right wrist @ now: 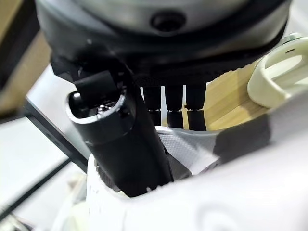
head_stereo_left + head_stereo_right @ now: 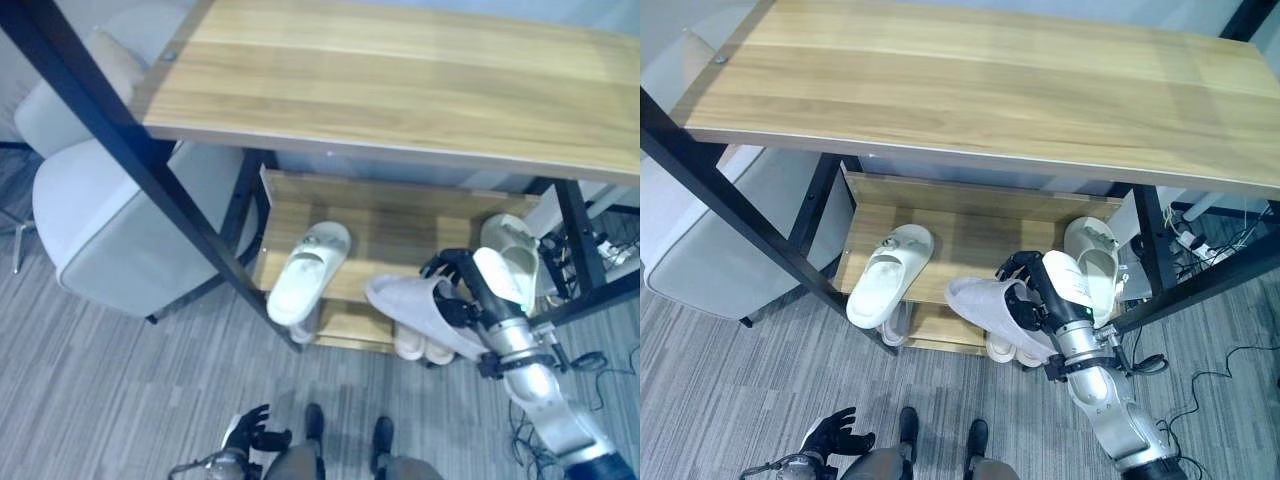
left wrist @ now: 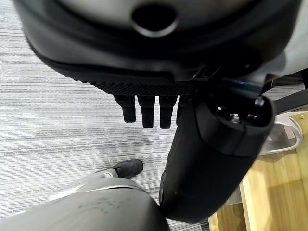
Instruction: Arrange the slippers neatly on the shoe rack.
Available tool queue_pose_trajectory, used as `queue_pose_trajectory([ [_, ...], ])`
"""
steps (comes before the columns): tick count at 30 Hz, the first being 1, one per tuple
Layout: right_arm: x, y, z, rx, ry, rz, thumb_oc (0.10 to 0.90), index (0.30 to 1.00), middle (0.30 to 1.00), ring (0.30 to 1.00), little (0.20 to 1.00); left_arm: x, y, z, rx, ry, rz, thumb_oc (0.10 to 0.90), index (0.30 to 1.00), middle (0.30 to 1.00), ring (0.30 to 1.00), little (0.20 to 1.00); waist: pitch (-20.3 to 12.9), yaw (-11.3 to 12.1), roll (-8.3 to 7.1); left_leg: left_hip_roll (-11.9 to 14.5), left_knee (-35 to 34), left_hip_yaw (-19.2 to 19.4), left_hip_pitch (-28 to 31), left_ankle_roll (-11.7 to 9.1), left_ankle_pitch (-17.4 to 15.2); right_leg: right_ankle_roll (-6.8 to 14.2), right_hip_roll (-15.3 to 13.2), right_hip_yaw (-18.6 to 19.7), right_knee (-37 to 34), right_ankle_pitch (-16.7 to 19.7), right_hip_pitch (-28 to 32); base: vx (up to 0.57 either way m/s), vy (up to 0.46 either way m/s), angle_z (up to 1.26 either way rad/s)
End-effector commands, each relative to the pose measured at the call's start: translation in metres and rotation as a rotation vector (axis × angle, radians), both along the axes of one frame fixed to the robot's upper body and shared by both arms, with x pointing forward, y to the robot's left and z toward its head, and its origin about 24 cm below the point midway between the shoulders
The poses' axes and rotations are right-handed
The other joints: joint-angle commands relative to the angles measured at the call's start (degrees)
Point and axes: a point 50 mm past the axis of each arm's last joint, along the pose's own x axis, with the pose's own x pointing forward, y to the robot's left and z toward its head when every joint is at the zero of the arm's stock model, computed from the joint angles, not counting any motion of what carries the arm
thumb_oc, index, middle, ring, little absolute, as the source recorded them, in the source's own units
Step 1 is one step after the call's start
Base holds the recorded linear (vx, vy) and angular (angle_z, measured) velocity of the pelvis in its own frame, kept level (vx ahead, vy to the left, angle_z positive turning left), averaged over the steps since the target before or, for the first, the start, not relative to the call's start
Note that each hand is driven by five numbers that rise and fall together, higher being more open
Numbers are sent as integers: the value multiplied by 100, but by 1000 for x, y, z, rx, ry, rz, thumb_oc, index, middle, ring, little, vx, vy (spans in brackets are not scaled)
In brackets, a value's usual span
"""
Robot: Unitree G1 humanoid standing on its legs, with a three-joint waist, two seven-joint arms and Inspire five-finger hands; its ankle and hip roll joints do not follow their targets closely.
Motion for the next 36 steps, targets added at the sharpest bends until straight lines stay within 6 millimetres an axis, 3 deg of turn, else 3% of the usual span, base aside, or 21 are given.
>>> queue_pose_trajectory([
  [1,-11,10,61,111,-267,167,400,300,300,300,300,-36,-22,-17,-43,140,-56,800,900,900,900,900,-592,52,-52,187,4,-201,296,-306,-688,488,-375,-228,67,-231,-59,-15,-16,-11],
  [6,-23,15,54,147,-158,287,400,300,300,300,300,-36,-22,-17,-61,142,-58,800,900,900,900,900,-678,-17,-58,211,-10,-181,310,-338,-653,473,-363,-273,87,-258,-23,-4,-9,-3],
  [14,-27,18,7,156,154,365,400,300,300,300,300,-31,-27,-16,-84,136,-106,800,900,900,900,900,-629,-3,-24,238,-16,-308,306,-396,-597,385,-361,-472,220,-375,37,-20,-6,3],
  [19,-13,19,-15,112,219,322,400,300,300,300,300,-14,-27,-11,-76,84,-123,800,900,900,900,900,-195,95,-41,287,261,-502,8,-387,-552,301,-376,-546,610,-493,-258,-156,-32,18],
  [23,15,22,-1,32,102,269,400,300,300,300,300,28,-31,6,-58,-57,-166,800,900,900,900,900,444,219,-35,250,1348,-734,-1187,-429,-637,205,-558,-614,1400,-566,-1216,-335,-43,25],
  [28,38,14,25,-36,-62,167,400,300,300,300,300,50,-36,22,-84,-185,-172,800,900,900,900,900,541,337,141,243,2255,-885,-2424,-384,-773,103,-735,-709,2466,-895,-2413,-149,22,15],
  [32,50,12,61,-48,-262,95,400,300,300,300,300,75,-40,44,-118,-332,-155,800,900,900,900,900,829,373,273,267,3159,-935,-3494,-348,-994,59,-881,-662,3475,-1260,-3520,-130,30,11],
  [33,51,12,62,-49,-268,92,400,300,300,300,300,76,-40,45,-118,-337,-155,800,900,900,900,900,805,382,265,254,3234,-905,-3676,-319,-889,4,-920,-699,3526,-1161,-3684,-158,54,14],
  [34,57,11,82,-46,-374,50,400,300,300,300,300,88,-43,58,-140,-412,-149,800,900,900,900,900,861,397,332,232,3811,-955,-4272,-316,-1183,4,-989,-596,4187,-1511,-4300,-92,41,10],
  [35,57,11,82,-46,-376,50,400,300,300,300,300,88,-43,59,-140,-412,-148,800,900,900,900,900,836,399,324,231,3875,-952,-4333,-316,-1223,4,-999,-583,4249,-1549,-4363,-112,64,8],
  [36,62,11,102,-41,-488,9,400,300,300,300,300,100,-44,73,-152,-492,-144,800,900,900,900,900,904,408,373,214,4545,-946,-5079,-276,-1387,-31,-1143,-466,4961,-1708,-5142,-121,80,9],
])
